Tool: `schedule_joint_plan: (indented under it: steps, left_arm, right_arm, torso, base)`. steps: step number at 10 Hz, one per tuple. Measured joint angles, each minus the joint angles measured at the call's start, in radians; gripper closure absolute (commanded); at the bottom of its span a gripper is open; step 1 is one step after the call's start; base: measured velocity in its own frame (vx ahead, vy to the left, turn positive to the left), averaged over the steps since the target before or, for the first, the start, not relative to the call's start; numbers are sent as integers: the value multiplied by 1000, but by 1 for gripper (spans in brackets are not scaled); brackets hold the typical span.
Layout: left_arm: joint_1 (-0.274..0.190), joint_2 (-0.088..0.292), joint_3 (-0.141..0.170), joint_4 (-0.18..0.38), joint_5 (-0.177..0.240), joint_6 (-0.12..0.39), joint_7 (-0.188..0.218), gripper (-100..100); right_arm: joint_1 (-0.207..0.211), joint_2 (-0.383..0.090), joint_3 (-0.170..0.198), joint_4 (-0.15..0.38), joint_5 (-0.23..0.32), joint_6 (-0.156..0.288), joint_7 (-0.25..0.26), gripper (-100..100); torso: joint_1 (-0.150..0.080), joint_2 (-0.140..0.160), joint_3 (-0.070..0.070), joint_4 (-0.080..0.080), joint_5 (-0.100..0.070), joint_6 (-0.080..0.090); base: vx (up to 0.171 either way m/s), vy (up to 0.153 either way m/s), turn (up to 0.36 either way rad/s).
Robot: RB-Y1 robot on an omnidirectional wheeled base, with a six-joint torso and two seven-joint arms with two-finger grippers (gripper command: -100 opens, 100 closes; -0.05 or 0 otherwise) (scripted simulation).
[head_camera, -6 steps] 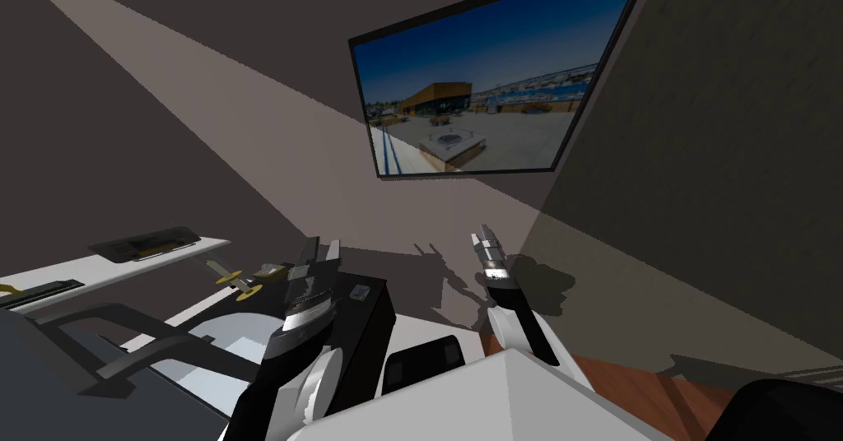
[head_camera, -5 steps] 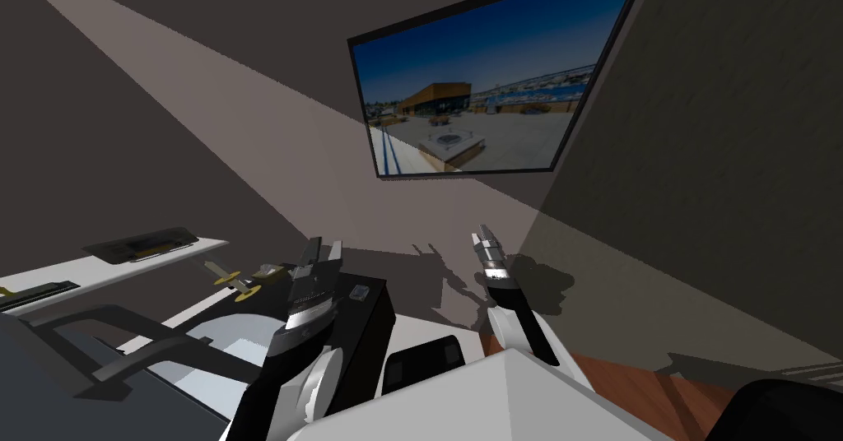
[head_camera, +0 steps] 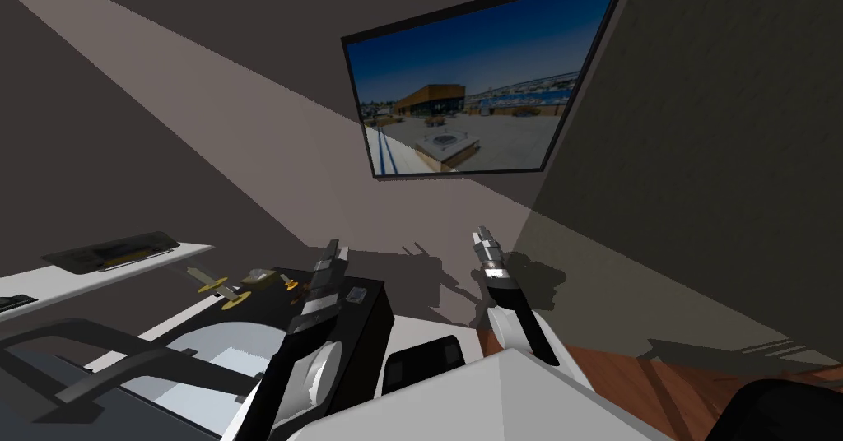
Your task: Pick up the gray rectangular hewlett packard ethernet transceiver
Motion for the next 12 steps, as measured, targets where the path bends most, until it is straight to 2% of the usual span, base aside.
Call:
schedule_joint_plan:
  steps: [2, 4, 7, 9, 11, 12]
  left_arm:
    - [-18, 18, 14, 53, 15, 40, -18, -100]
    - [-38, 51, 43, 96, 41, 93, -28, -100]
    - [-58, 67, 57, 158, 57, 155, -53, -100]
    - [-94, 87, 76, 215, 73, 194, -66, -100]
    - [-103, 101, 87, 261, 86, 228, -81, -100]
    - [-130, 103, 96, 295, 92, 257, -95, -100]
  right_arm:
    - [0, 0, 0, 0, 0, 0, 0, 0]
    - [0, 0, 0, 0, 0, 0, 0, 0]
    - [0, 0, 0, 0, 0, 0, 0, 0]
    - [0, 0, 0, 0, 0, 0, 0, 0]
    - [0, 0, 0, 0, 0, 0, 0, 0]
    - [0, 0, 0, 0, 0, 0, 0, 0]
  torso:
    - [0, 0, 0, 0, 0, 0]
    - [0, 0, 0, 0, 0, 0]
    - [0, -1, 0, 0, 0, 0]
    - [0, -1, 0, 0, 0, 0]
    - [0, -1, 0, 0, 0, 0]
    - [0, -1, 0, 0, 0, 0]
  base:
    - [-1, 0, -40]
    - [1, 0, -61]
    - [3, -1, -58]
    - [5, 1, -64]
    - [3, 2, -55]
    - [8, 1, -158]
